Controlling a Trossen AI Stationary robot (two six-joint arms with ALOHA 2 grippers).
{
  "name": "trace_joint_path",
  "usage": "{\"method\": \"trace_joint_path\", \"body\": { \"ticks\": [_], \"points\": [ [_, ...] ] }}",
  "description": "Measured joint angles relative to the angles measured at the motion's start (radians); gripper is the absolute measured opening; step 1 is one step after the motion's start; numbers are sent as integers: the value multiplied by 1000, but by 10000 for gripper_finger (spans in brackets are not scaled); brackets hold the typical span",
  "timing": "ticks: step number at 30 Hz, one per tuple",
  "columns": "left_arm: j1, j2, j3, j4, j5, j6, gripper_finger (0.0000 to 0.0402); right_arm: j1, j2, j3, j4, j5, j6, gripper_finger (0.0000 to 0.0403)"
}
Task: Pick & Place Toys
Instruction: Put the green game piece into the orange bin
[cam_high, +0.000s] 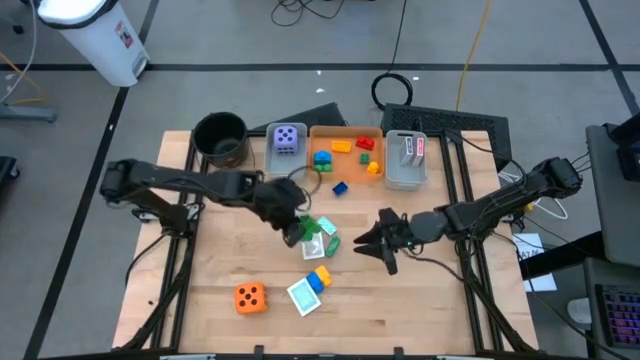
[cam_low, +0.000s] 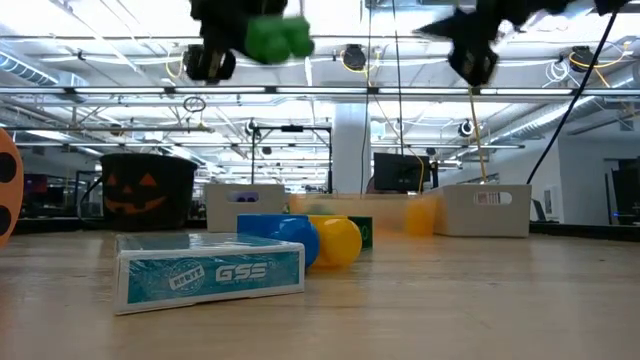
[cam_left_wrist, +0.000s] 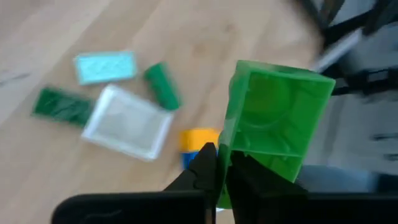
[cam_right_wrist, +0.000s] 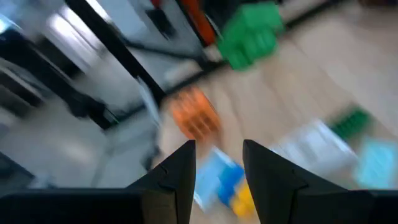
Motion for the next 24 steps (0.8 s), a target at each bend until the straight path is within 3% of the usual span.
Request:
{"method": "trace_joint_path", "body": {
  "ticks": [4,6,10,15,20,24],
  "points": [
    [48,-57,0,70,106,-35,41,0,0,2,242,7,-94,123],
    [76,-78,0,106,163,-56,41,2,0,23,282,34,-161,123],
    [140,-89,1,224,331,-139,25,33,0,132,172,143,-378,123],
    [218,-92,0,427,522,-297,8,101,1,291,-6,406,-770,123],
    [284,-92,0,679,642,-526,35,178,1,379,17,632,-1249,123],
    [321,-89,0,809,666,-673,49,190,15,388,79,687,-1475,124]
  ]
}}
